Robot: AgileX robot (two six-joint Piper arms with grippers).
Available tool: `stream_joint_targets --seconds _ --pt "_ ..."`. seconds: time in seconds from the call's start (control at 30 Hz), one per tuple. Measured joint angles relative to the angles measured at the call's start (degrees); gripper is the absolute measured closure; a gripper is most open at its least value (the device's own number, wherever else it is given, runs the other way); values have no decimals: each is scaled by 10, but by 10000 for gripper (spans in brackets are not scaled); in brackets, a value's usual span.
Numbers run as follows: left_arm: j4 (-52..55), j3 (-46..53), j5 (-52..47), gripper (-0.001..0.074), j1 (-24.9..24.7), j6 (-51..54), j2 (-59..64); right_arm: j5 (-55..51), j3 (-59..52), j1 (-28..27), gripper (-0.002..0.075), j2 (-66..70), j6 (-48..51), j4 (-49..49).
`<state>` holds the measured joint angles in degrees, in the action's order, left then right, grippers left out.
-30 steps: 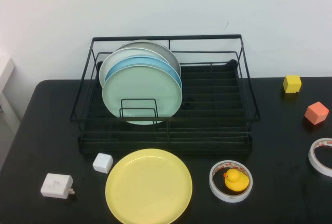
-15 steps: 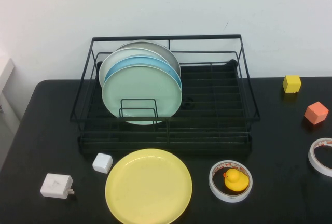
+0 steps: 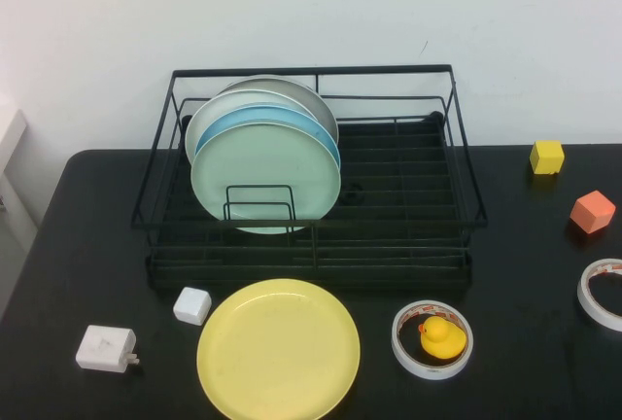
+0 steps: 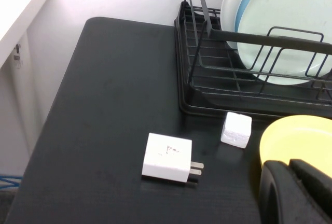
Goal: Place plate on rack
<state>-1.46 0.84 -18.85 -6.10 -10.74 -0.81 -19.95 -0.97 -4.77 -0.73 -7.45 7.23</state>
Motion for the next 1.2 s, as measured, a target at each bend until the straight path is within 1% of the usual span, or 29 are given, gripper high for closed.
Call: stream_joint_targets --seconds 0.7,0.83,0.93,1.2 --pt "18 0 0 737 0 22 0 0 0 0 728 0 0 17" --pt "21 2 28 737 0 31 0 11 -1 0 728 0 0 20" --pt "8 4 86 737 0 31 0 41 -6 0 728 0 0 20" --pt "-6 4 389 736 0 31 0 193 -6 0 728 0 19 24"
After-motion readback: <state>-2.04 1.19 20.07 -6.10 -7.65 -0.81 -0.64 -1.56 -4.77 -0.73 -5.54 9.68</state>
